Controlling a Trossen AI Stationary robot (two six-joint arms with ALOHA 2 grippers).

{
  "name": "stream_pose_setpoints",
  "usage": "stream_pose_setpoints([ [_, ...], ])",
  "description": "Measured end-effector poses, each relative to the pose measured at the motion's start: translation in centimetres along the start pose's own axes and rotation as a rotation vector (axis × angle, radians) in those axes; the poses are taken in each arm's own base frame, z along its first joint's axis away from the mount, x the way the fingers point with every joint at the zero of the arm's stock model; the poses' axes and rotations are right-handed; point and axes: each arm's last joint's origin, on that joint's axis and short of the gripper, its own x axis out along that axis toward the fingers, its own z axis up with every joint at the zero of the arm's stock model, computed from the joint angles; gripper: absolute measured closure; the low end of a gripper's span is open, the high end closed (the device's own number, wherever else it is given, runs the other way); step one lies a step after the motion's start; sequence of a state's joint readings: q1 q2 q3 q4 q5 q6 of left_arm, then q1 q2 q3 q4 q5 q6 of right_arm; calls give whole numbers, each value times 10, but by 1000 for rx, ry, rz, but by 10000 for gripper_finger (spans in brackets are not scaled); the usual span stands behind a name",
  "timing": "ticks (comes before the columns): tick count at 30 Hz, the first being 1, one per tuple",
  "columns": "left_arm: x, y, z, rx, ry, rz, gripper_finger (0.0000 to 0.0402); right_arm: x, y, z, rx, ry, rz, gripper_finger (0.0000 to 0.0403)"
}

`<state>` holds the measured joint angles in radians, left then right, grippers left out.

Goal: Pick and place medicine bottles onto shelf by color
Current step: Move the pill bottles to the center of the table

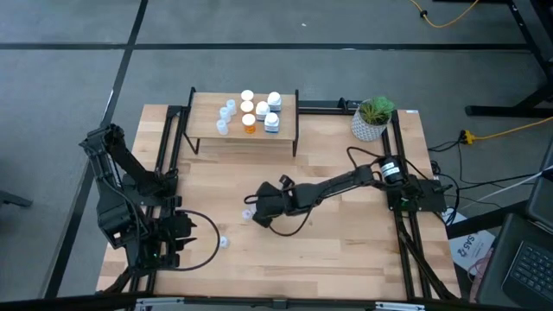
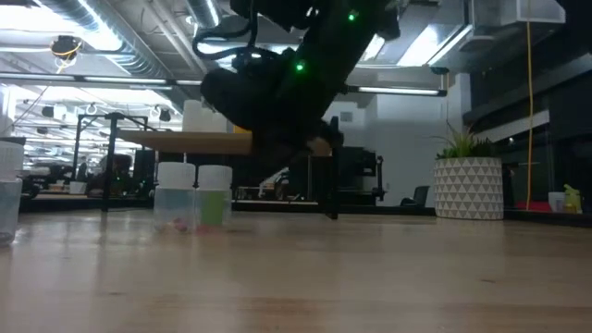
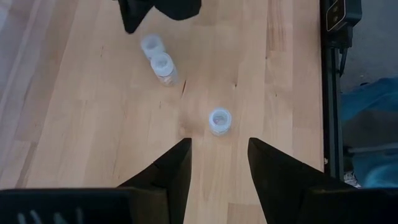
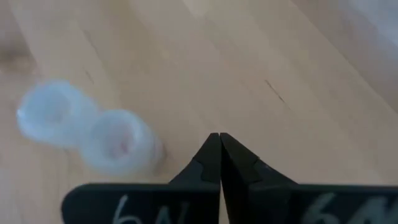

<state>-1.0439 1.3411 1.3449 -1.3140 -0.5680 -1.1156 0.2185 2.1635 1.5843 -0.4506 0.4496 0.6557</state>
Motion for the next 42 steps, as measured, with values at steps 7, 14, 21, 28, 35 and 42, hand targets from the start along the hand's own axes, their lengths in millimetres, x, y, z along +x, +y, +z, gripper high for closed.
stream_pose_setpoints([
  [7,0,0,0,1,0,0,251,-19,22,-14,-6,161,146,403],
  [14,0,0,0,0,0,1,251,-14,36,-23,26,146,192,403],
  [21,0,0,0,0,0,1,251,7,34,-27,32,133,173,403],
  [28,0,0,0,0,0,1,251,18,23,-6,47,46,204,403],
  [35,0,0,0,0,0,1,251,31,2,19,65,-31,207,403],
  [42,0,0,0,0,0,1,251,41,-15,39,65,-105,219,403],
])
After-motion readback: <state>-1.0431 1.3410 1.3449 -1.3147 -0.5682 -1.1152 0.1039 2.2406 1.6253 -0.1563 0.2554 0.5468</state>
